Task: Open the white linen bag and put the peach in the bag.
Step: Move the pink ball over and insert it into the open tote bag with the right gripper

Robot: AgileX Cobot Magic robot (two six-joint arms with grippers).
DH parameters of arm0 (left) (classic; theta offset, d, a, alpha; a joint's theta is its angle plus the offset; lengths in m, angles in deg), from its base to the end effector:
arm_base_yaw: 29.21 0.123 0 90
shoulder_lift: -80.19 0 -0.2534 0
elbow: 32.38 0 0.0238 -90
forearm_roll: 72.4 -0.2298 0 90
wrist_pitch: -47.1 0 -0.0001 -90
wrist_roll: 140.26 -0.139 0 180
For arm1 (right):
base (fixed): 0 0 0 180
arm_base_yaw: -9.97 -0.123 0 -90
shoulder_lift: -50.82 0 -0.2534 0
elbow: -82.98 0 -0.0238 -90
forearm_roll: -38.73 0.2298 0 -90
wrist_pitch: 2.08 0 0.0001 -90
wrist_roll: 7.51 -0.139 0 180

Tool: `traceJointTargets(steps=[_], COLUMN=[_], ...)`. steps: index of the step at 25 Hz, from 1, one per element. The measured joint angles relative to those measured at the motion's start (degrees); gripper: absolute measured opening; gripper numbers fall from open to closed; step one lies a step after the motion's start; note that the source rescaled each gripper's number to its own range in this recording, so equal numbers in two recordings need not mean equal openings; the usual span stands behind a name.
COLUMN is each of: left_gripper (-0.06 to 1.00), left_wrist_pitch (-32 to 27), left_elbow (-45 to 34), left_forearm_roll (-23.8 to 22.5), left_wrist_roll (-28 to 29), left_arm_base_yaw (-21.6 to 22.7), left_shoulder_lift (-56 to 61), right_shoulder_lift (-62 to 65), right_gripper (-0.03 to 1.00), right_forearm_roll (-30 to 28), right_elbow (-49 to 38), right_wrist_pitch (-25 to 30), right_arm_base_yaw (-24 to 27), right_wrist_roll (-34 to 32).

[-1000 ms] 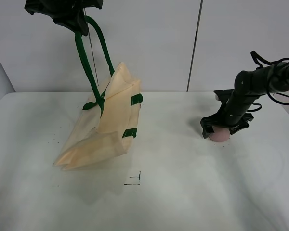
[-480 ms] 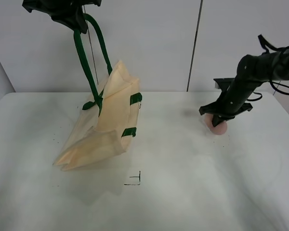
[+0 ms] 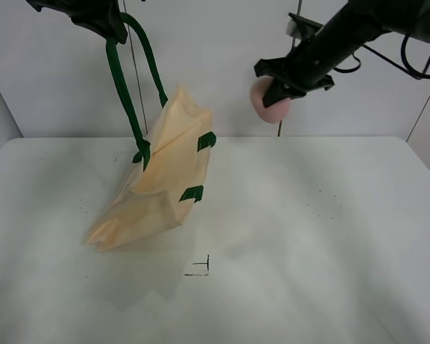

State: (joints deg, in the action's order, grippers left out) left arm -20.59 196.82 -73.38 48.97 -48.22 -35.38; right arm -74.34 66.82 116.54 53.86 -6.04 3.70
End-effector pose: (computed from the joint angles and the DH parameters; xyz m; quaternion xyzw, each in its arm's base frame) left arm 0.3885 -0.1315 0.3688 0.0784 0.9173 -0.0869 0.3805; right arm 0.4187 0.1766 0.2438 -0.1470 0.9228 0.2422 0.2612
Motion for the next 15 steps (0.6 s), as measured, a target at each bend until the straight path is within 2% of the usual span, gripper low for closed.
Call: traceJointTargets(steps=[7, 15], left_gripper=[0.0, 0.0], left_wrist_pitch=[0.0, 0.0], left_elbow=[0.0, 0.0], left_forearm_roll=[0.0, 0.0], left_wrist_roll=[0.0, 0.0], left_arm_base_yaw=[0.0, 0.0], left_shoulder_lift=[0.0, 0.0], right_shoulder_lift=[-4.5, -12.7], right_gripper=[0.0, 0.02], right_forearm_roll=[1.2, 2.4], right_elbow=[0.1, 0.1], right_wrist_pitch=[-7.4, -14.5], right_arm_base_yaw=[-12.6, -17.3], right_wrist_roll=[0.0, 0.2])
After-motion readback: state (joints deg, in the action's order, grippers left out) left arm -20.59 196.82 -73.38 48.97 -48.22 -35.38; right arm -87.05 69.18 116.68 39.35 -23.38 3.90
